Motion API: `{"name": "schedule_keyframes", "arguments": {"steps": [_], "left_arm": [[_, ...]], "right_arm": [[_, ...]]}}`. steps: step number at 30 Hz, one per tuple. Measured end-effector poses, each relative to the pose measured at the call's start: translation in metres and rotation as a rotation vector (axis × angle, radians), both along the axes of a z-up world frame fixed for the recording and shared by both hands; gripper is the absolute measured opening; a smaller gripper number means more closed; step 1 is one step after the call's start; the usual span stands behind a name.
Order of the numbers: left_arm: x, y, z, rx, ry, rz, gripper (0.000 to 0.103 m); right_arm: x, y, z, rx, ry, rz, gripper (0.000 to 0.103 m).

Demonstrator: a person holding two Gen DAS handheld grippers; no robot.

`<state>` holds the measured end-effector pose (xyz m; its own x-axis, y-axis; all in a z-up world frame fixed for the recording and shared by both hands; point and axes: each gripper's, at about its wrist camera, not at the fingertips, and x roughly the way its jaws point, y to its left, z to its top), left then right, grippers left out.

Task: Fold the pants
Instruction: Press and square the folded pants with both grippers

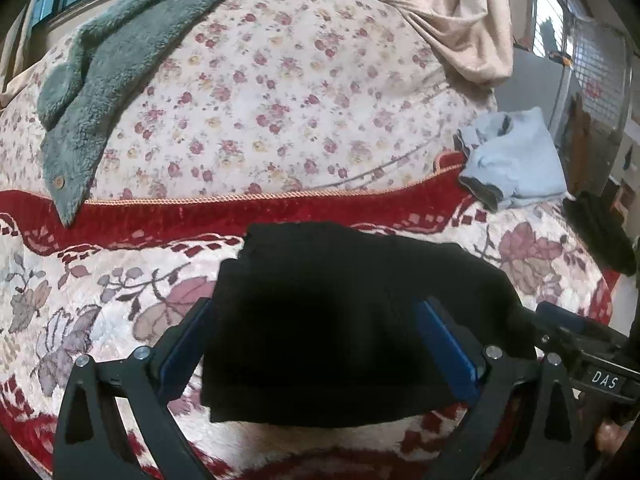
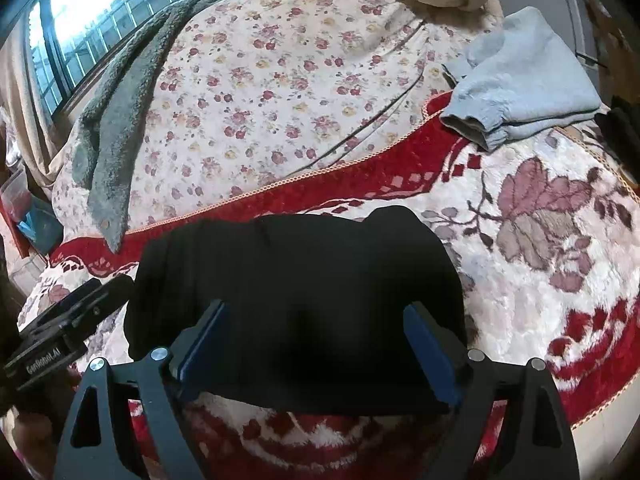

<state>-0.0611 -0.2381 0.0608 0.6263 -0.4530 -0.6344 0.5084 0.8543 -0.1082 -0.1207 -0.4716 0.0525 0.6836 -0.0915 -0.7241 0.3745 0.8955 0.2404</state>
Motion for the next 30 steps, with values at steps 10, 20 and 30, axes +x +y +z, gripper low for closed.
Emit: {"name": "schedule_keyframes", "arguments": {"steps": [10, 20, 30], "left_arm": [[-0.009, -0.013, -0.010, 0.002, 0.006, -0.010, 0.100], [-0.010, -0.013, -0.010, 0.012, -0.008, -0.002, 0.100], [-0.008, -0.007, -0.009, 0.006, 0.002, 0.006, 0.100]], "right_arm": [[-0.001, 0.002, -0.015, 0.009, 0.033, 0.003, 0.093], [0.001, 0.004, -0.016, 0.015, 0.033, 0.008, 0.093], [0.005, 0.011, -0.016, 0.007, 0.033, 0.021, 0.093]]}}
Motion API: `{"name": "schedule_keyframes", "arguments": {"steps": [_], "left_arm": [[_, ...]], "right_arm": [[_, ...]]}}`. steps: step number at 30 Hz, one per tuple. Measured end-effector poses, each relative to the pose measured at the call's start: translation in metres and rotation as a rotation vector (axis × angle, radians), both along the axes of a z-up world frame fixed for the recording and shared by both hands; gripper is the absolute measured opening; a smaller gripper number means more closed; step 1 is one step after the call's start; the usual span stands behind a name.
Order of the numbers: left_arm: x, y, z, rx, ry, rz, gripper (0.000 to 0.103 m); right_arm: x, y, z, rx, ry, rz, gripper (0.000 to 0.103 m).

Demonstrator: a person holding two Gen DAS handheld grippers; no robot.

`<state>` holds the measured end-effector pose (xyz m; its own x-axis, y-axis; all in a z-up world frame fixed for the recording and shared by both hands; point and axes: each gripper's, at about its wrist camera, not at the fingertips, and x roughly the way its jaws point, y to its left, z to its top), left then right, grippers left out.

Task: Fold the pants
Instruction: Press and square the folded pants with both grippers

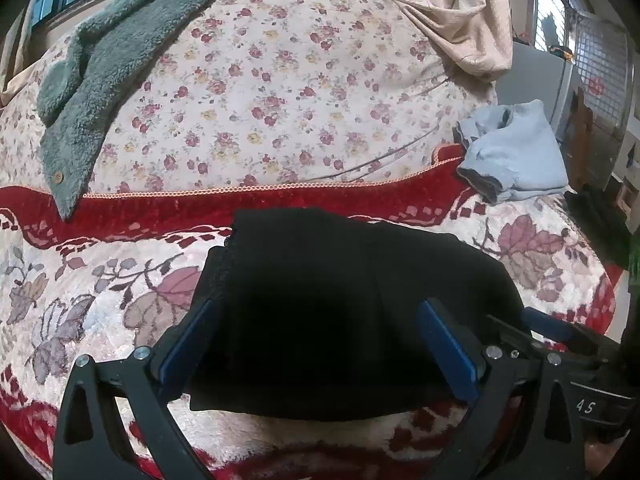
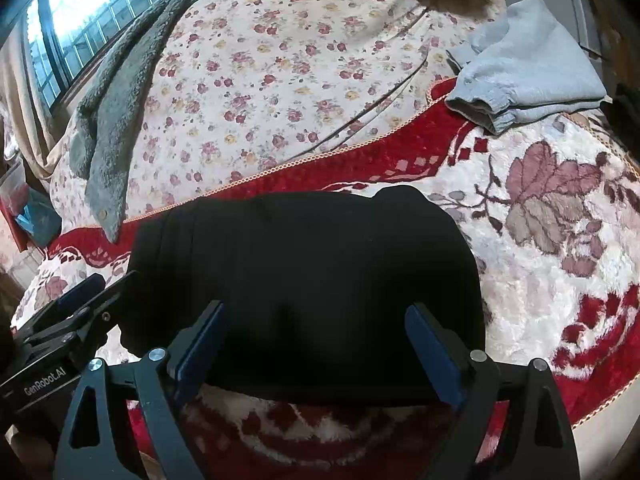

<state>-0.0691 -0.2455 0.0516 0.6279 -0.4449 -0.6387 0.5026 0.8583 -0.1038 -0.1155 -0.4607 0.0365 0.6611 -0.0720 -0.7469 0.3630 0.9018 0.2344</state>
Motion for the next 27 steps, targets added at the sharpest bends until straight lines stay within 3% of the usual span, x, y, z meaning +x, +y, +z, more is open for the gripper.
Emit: {"name": "schedule_keyframes", "arguments": {"steps": [27], "left_arm": [[-0.007, -0.007, 0.012, -0.019, -0.043, -0.049, 0.103]], "right_arm": [[0.003, -0.003, -0.005, 0.036, 0.008, 0.003, 0.093]]}}
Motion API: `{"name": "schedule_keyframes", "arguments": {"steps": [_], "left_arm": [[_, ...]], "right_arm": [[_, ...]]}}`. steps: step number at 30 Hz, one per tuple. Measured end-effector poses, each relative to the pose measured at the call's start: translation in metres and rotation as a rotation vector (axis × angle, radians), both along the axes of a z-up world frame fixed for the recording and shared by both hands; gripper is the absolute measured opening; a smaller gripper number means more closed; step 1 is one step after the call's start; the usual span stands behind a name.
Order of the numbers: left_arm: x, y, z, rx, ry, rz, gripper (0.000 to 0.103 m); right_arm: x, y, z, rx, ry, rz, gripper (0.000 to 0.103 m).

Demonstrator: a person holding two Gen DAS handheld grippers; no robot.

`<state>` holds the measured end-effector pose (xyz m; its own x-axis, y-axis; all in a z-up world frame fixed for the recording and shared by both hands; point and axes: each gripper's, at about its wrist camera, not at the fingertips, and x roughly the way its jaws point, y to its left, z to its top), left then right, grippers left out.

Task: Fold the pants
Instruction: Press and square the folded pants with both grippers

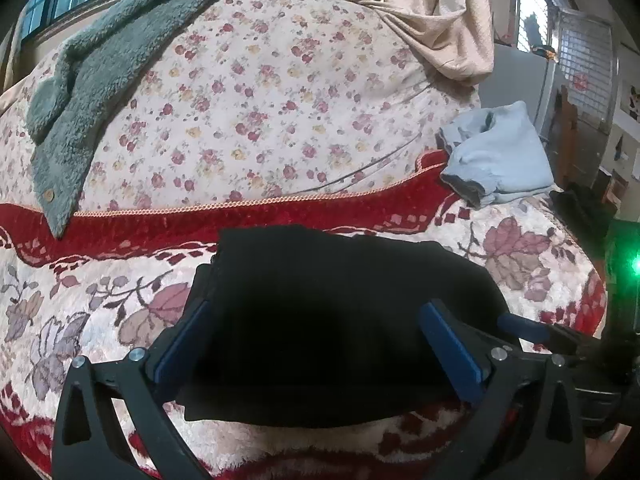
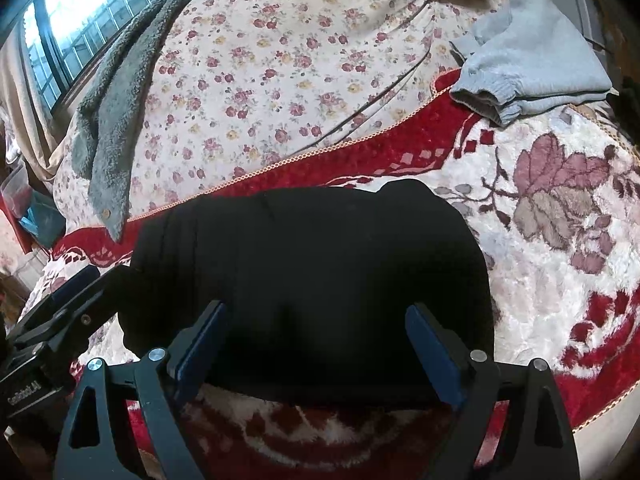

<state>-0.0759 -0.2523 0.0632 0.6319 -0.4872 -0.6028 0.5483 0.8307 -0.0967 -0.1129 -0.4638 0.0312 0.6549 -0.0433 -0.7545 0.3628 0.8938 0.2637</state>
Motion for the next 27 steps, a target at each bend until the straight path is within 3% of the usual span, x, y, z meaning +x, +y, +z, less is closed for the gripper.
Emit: {"name": "schedule_keyframes", "arguments": {"steps": [9, 15, 20, 27], "left_arm": [[-0.004, -0.003, -0.002, 0.009, -0.036, -0.023, 0.103], [-0.001, -0.004, -0.004, 0.074, -0.046, 0.053, 0.103], [0.007, 0.002, -0.006, 0.062, -0.011, 0.081, 0.103], [-0.002, -0.012, -0.005, 0.172, -0.103, 0.098, 0.103]], "right_arm": [[0.002, -0.001, -0.002, 0.001, 0.009, 0.007, 0.093], [0.001, -0.005, -0.003, 0.021, 0.006, -0.005, 0.093], [0.000, -0.008, -0.004, 0.023, 0.009, -0.012, 0.093], [0.001, -0.009, -0.008, 0.030, 0.020, -0.010, 0.093]]}}
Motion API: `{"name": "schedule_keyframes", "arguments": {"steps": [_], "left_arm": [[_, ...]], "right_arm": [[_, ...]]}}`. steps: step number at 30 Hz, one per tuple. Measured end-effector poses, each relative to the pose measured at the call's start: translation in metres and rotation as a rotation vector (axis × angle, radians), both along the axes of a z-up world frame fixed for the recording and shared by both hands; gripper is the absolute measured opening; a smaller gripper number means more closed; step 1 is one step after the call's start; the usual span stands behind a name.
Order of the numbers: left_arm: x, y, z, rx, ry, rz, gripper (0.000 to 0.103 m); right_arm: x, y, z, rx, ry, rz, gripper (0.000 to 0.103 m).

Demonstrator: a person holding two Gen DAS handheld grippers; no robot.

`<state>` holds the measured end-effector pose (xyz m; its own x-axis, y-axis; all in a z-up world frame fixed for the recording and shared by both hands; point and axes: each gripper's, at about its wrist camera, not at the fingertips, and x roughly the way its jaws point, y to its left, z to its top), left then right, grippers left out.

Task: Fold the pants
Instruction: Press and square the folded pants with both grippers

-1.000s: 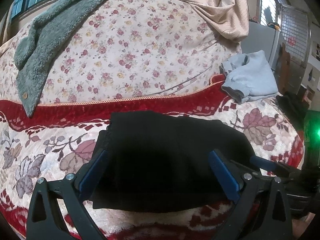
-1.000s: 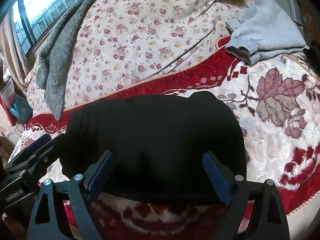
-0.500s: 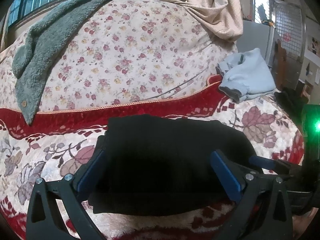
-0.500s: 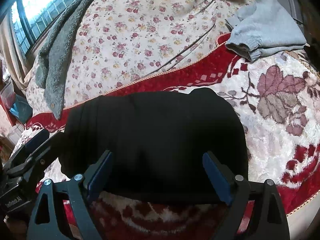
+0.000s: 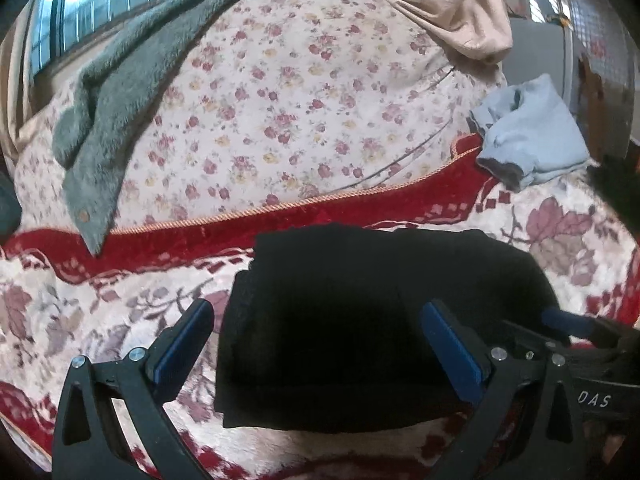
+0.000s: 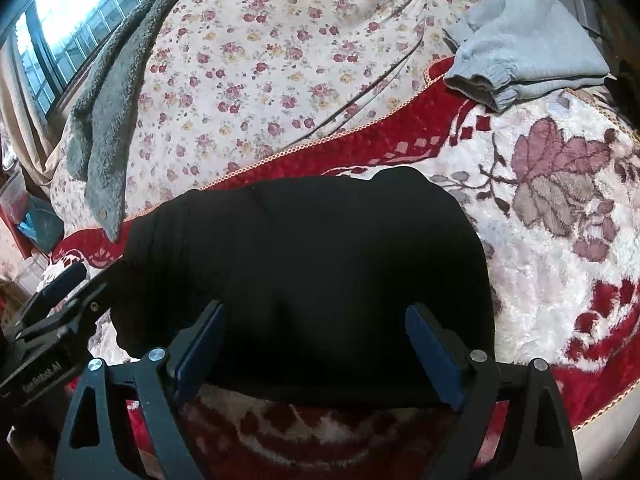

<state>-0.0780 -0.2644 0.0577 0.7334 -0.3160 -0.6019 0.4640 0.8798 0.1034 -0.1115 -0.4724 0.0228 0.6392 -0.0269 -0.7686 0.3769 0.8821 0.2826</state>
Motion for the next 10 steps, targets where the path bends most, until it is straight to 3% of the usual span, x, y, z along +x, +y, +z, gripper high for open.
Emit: {"name": "schedule_keyframes", "arguments": {"steps": [4, 10], "left_arm": [[-0.0049, -0.0049, -0.0007, 0.034, -0.043, -0.003, 0.103], [-0.0020, -0.0006, -0.0034, 0.000, -0.010, -0.033, 0.103]], "right_arm": [[0.0005, -0.0013, 0.0002, -0.003, 0.000, -0.005, 0.093], [0.0004, -0.0041, 0.0001, -0.005, 0.002, -0.014, 0.093]]}}
